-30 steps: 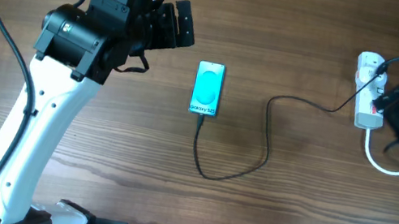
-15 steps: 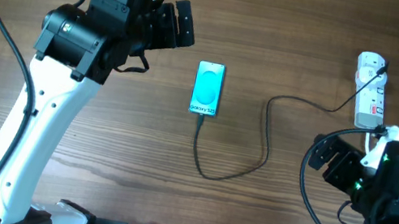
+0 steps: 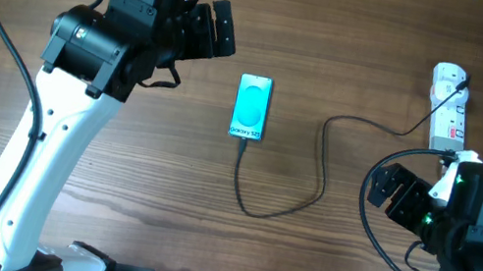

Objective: Plug charger to phone and switch on socket

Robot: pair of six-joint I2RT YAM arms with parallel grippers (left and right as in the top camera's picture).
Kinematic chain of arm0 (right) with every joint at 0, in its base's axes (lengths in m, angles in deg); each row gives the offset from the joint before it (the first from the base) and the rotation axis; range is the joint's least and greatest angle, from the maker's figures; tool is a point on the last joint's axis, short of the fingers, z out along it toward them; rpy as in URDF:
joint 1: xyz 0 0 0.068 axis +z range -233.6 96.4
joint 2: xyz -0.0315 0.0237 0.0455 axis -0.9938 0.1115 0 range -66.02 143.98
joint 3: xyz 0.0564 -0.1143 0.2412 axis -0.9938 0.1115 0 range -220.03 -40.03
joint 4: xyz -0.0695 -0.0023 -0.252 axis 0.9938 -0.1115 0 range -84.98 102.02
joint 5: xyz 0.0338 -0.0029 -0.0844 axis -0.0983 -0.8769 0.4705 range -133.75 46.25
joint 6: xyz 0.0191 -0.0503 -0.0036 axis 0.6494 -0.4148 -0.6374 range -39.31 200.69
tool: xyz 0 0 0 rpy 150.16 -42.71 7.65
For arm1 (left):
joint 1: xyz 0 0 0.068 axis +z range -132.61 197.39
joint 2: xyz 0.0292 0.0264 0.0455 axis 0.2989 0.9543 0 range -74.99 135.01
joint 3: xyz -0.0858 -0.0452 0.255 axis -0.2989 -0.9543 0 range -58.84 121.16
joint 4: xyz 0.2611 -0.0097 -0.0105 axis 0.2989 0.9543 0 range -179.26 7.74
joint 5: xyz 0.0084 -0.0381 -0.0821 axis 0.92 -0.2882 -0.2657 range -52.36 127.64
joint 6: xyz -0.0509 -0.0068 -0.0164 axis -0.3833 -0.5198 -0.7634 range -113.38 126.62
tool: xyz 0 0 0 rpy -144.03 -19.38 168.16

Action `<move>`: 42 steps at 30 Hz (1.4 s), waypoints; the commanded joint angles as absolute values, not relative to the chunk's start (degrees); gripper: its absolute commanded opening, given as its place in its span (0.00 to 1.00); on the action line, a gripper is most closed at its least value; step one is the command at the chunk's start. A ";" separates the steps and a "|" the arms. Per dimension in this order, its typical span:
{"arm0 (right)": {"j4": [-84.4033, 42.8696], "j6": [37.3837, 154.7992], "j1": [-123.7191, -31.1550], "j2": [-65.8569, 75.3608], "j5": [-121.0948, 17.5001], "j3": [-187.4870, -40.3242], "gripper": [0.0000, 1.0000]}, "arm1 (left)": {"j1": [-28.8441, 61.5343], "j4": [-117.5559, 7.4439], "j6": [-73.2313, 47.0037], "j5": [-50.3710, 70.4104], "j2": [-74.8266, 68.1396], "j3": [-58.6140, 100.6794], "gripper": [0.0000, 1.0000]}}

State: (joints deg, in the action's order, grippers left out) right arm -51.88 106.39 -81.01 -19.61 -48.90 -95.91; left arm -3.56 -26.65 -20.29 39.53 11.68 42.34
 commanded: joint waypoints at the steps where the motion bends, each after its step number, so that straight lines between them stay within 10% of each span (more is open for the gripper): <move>1: -51.71 106.25 -80.66 -19.45 -49.84 -95.67 1.00 | -3.38 -26.81 -20.84 40.31 11.64 41.97 1.00; 42: -39.33 91.20 -80.66 -38.25 -55.26 -94.92 1.00 | -3.38 -26.81 -20.84 40.31 11.64 41.97 1.00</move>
